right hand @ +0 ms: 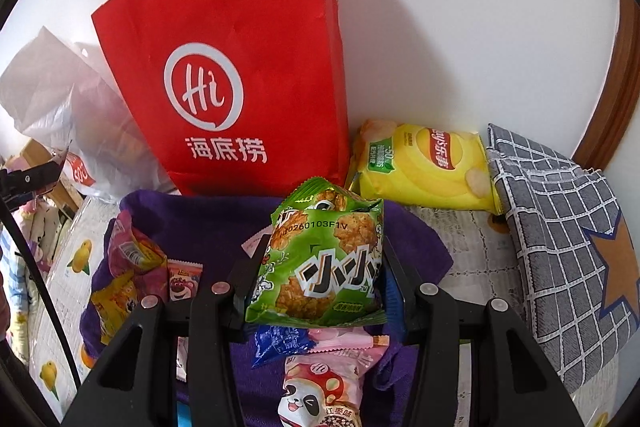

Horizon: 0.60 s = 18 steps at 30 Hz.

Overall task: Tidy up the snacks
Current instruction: 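Lower both held snacks onto the purple towel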

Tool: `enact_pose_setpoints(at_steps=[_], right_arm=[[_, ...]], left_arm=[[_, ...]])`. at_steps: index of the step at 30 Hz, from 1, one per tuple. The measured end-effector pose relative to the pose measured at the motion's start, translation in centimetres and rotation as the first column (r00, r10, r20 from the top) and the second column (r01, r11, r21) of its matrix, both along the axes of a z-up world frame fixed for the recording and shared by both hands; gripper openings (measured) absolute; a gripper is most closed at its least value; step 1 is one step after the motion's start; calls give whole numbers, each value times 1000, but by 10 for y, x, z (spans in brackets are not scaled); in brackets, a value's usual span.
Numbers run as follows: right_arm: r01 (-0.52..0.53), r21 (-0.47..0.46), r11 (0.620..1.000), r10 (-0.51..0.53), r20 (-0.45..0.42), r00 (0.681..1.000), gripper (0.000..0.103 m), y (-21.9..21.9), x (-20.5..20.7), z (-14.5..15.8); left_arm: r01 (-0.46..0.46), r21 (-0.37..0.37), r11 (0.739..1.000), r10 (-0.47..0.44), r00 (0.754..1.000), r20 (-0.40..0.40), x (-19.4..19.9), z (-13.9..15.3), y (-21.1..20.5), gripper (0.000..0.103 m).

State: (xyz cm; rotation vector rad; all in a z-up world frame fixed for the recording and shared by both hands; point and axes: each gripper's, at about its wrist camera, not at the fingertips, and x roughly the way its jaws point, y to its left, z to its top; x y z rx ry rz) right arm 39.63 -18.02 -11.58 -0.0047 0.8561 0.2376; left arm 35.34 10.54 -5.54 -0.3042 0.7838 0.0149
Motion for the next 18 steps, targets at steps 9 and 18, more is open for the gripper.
enact_pose_setpoints(at_steps=[9, 18], right_arm=[[-36, 1, 999, 36, -17, 999, 49, 12, 0, -6], [-74, 2, 997, 74, -32, 997, 49, 23, -1, -11]], left_arm=[[44, 27, 999, -44, 999, -12, 3, -4, -20, 58], [86, 39, 996, -85, 996, -21, 3, -7, -37, 58]])
